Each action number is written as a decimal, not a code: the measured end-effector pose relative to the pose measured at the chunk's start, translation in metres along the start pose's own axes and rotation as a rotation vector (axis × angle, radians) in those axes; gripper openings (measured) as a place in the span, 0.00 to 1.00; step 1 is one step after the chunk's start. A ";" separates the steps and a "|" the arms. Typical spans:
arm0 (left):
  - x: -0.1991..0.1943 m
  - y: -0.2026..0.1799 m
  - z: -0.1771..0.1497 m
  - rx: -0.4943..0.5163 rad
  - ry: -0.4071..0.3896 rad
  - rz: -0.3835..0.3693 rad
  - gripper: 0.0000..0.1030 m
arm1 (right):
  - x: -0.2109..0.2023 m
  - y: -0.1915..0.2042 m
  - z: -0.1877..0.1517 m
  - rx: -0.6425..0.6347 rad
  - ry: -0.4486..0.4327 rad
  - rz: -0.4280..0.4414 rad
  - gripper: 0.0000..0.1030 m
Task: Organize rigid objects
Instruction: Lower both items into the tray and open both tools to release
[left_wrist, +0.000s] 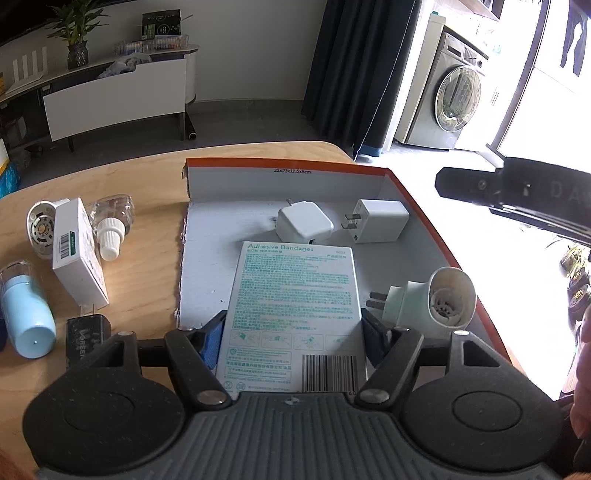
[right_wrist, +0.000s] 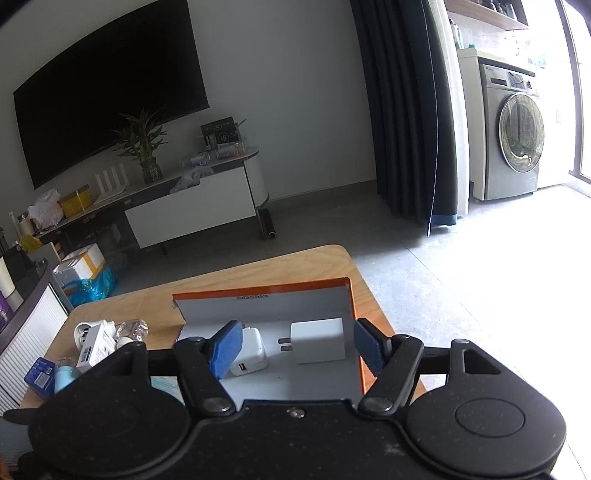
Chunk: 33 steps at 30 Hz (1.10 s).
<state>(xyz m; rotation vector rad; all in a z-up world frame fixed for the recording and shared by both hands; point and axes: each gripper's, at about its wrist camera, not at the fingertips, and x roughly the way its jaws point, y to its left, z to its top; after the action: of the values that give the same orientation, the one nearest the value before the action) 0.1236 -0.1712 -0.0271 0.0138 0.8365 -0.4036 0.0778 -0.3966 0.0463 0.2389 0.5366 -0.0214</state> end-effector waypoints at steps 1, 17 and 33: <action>0.001 -0.002 0.001 0.002 0.001 -0.005 0.70 | -0.003 -0.002 0.001 0.004 -0.005 -0.003 0.78; -0.028 0.004 0.005 -0.026 -0.020 0.066 0.93 | -0.029 0.009 -0.013 -0.024 0.016 0.006 0.80; -0.067 0.029 -0.006 -0.113 -0.048 0.154 1.00 | -0.044 0.031 -0.026 -0.063 0.055 0.032 0.87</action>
<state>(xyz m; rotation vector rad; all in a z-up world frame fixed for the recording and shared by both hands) 0.0896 -0.1205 0.0135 -0.0362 0.8036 -0.2101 0.0295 -0.3621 0.0536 0.1875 0.5875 0.0336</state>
